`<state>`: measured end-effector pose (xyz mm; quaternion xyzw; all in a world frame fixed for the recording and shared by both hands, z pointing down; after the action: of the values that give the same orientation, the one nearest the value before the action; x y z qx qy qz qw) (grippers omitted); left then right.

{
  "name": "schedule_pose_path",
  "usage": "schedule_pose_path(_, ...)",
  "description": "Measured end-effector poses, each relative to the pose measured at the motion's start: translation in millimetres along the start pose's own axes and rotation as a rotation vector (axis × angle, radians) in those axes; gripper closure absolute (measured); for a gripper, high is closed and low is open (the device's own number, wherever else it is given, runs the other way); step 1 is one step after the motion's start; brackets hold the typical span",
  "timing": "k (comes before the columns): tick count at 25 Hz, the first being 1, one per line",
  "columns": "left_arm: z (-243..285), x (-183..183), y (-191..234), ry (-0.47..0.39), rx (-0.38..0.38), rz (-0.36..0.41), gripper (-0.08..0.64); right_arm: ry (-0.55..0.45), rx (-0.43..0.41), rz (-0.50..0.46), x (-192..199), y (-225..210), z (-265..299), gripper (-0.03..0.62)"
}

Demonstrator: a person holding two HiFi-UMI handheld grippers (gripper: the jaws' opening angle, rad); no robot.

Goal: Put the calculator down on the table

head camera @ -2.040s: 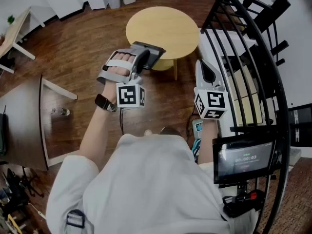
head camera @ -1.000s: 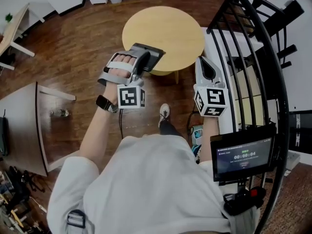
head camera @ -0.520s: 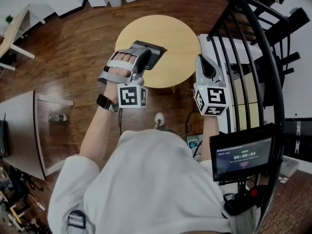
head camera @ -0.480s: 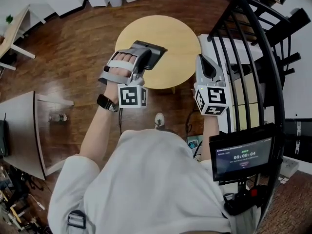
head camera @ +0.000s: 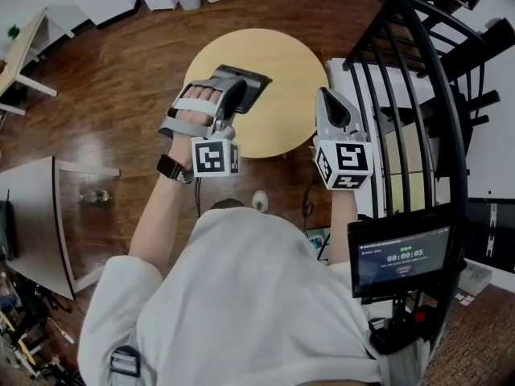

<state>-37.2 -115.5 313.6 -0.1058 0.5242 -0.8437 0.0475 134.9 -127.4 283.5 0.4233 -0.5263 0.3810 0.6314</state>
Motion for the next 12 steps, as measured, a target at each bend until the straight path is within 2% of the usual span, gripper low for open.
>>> schedule_pose_path(12,11.7,14.1,15.3,-0.022,-0.021,0.015,0.462,0.018,0.042,0.024,-1.5,1.2,16.1,0.589)
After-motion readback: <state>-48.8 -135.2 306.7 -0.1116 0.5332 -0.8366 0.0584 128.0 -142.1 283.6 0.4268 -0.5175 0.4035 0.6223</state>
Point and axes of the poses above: the fingertips, and each gripper's own axes: z forward along the fingers, y to its left, x out of its underside, the point moved 3 cm from there along -z, backward along the fingers, and after that the axes turned 9 degrees about x, right-handed, at the moved point
